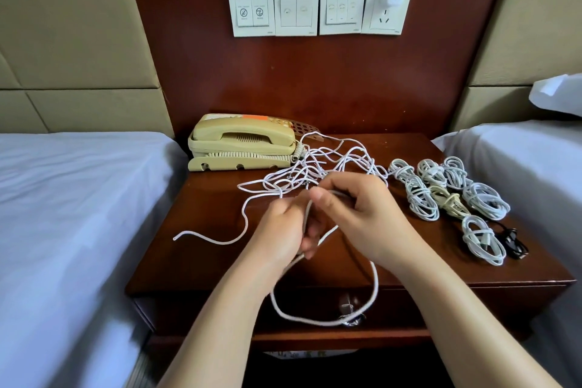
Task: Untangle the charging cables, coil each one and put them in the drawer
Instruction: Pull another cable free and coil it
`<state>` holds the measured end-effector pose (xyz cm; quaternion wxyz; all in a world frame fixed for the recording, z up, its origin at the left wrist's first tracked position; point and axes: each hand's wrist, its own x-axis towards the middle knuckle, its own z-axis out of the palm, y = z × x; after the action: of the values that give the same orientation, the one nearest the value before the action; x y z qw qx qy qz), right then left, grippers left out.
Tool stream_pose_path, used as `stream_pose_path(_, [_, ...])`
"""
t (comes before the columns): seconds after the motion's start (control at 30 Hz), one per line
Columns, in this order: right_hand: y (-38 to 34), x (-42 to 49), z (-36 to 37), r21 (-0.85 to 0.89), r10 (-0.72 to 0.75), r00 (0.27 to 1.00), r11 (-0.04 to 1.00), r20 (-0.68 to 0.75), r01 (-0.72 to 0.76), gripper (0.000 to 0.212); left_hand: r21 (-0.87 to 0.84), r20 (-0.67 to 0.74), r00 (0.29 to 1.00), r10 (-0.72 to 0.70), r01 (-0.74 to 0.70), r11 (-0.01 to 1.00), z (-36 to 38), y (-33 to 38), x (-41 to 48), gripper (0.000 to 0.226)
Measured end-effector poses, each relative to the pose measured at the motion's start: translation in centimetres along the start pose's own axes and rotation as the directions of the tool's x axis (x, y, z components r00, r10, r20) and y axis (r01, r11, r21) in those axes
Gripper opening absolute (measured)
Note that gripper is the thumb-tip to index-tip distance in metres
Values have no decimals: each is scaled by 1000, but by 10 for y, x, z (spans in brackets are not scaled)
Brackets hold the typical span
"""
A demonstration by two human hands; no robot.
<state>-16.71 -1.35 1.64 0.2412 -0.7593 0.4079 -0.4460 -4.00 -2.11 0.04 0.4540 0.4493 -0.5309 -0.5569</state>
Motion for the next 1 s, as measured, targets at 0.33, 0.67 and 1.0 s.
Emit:
stream_pose_path(0.33, [22, 13, 1, 73, 48, 996, 996, -70, -43, 31, -242, 319, 942, -101, 184, 953, 1, 5, -11, 63])
stream_pose_path(0.67, [34, 8, 16, -41, 158, 963, 987, 216, -153, 35, -427, 259, 965, 40, 78, 901, -13, 14, -14, 40])
stream_pose_path(1.0, [-6, -10, 32, -213, 182, 867, 973, 464, -90, 25, -403, -153, 988, 26, -87, 911, -28, 9, 2, 45])
